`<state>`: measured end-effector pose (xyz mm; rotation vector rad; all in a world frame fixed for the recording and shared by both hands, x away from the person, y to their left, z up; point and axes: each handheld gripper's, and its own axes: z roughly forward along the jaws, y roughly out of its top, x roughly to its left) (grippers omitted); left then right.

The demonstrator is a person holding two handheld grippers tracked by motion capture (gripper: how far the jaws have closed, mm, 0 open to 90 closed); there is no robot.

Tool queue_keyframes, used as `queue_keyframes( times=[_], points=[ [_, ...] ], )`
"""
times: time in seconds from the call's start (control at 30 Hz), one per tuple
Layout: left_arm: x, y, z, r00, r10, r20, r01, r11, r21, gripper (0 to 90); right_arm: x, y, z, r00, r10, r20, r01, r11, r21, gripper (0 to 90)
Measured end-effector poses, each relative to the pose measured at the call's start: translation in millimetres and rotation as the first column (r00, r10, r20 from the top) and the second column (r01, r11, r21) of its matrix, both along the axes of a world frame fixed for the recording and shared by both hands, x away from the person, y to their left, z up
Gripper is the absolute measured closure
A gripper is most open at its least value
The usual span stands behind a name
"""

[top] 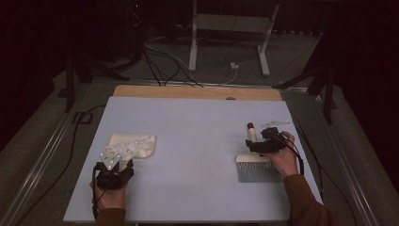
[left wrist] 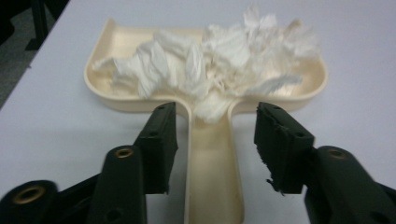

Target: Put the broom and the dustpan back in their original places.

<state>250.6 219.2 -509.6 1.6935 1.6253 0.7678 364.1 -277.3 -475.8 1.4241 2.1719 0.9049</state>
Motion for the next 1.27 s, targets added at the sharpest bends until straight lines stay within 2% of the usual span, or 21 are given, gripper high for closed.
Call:
queue_keyframes(
  times=[0.13,0.23,0.33,0.4,0.5,0.57,0.63,0.73,0.8,0.93,1.03,1.1,1.27],
  points=[
    [-1.8,4.5,8.4,0.9978,-0.035,0.056,0.038,0.9979,-0.052,36.8,-9.7,2.9,3.1,0.9979,-0.017,0.063,0.015,0.999,0.036,11.1],
    [-3.2,4.0,16.5,0.9911,-0.067,0.115,0.074,0.9957,-0.056,29.3,-20.0,7.5,7.5,0.9912,-0.018,0.131,0.01,0.998,0.064,9.7],
    [-3.1,2.8,27.2,0.9794,-0.105,0.172,0.119,0.9904,-0.071,24.5,-31.3,13.6,10.5,0.9821,-0.003,0.188,-0.013,0.996,0.087,5.9],
    [-2.2,1.2,34.6,0.9699,-0.138,0.2,0.154,0.986,-0.065,20.3,-38.6,19.2,11.7,0.9761,0.014,0.217,-0.035,0.995,0.094,3.1],
    [0.2,-1.1,44.1,0.9567,-0.171,0.235,0.19,0.9798,-0.062,16.2,-49.7,26.5,12.8,0.9613,0.037,0.273,-0.068,0.992,0.104,2.4],
    [3.1,-2.9,49.5,0.9485,-0.182,0.259,0.207,0.9756,-0.072,13.7,-55.2,30.5,13.4,0.9546,0.049,0.294,-0.09,0.988,0.125,2.0],
    [6.1,-5.6,52.8,0.9421,-0.2,0.269,0.227,0.9712,-0.073,10.9,-60.3,34.8,13.1,0.9492,0.061,0.309,-0.11,0.984,0.143,2.0],
    [9.5,-11.7,55.3,0.9298,-0.245,0.275,0.273,0.9598,-0.067,4.6,-65.8,40.2,10.5,0.9433,0.076,0.323,-0.129,0.981,0.148,1.9],
    [9.9,-15.8,55.8,0.9205,-0.27,0.282,0.301,0.9509,-0.072,1.6,-68.4,42.8,7.8,0.9431,0.077,0.323,-0.132,0.98,0.152,1.4],
    [7.9,-21.6,54.7,0.907,-0.304,0.291,0.337,0.9388,-0.07,0.5,-74.1,44.5,2.4,0.9397,0.063,0.336,-0.128,0.977,0.173,0.8],
    [5.6,-23.3,52.6,0.9035,-0.314,0.291,0.349,0.9345,-0.073,0.5,-77.3,44.4,0.1,0.9348,0.077,0.347,-0.136,0.979,0.149,0.0],
    [4.7,-24.7,50.8,0.9042,-0.318,0.286,0.35,0.9339,-0.071,0.5,-78.3,42.9,0.2,0.9311,0.08,0.356,-0.146,0.976,0.163,0.0],
    [4.6,-28.6,48.7,0.907,-0.32,0.273,0.347,0.936,-0.056,0.5,-77.1,43.2,-3.2,0.9326,0.073,0.353,-0.134,0.979,0.151,0.0]
  ],
)
